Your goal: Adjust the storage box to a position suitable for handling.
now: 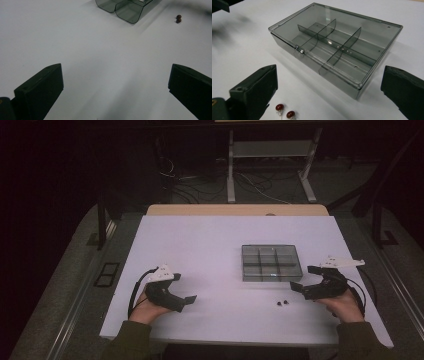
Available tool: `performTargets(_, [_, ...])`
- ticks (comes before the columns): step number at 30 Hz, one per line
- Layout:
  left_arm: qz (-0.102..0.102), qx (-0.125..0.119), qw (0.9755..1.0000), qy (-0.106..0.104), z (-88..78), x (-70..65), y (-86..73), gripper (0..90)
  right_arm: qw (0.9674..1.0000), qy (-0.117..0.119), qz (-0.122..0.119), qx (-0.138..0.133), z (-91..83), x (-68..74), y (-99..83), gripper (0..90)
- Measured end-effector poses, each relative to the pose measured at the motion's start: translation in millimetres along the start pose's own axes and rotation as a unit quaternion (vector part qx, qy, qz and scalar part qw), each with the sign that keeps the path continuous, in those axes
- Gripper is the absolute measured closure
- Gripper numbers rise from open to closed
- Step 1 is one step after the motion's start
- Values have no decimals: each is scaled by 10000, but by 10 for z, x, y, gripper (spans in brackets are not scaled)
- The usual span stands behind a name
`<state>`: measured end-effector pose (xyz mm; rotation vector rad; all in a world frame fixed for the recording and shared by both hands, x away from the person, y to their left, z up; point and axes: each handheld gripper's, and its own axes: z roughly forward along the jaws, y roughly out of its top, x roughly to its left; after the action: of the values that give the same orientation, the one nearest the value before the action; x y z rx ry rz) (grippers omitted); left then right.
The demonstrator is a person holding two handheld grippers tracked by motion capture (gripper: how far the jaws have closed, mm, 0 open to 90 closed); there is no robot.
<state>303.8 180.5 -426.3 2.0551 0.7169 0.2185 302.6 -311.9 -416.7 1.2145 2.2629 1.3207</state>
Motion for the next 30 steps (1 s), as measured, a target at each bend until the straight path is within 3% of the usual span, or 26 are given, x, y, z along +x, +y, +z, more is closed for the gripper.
performTargets(15, [36, 4, 10000, -73, 16, -36, 6, 0, 9998, -190, 76, -61, -23, -191, 142, 5])
performTargets(17, [35, -1, 10000, -66, 12, -39, 7, 0, 9997, -197, 109, -78, -28, -216, 160, 43])
performTargets(24, [64, -6, 10000, -61, 15, -48, 12, 0, 9993, -345, 123, -41, -7, -314, 237, 51])
performTargets(27, [80, 10, 10000, -53, 14, -46, 10, 0, 9993, -335, 146, -59, -6, -358, 275, 130])
performTargets(30, [83, 25, 9999, -77, 19, -57, 9, 0, 9994, -313, 167, -53, -2, -408, 310, 143])
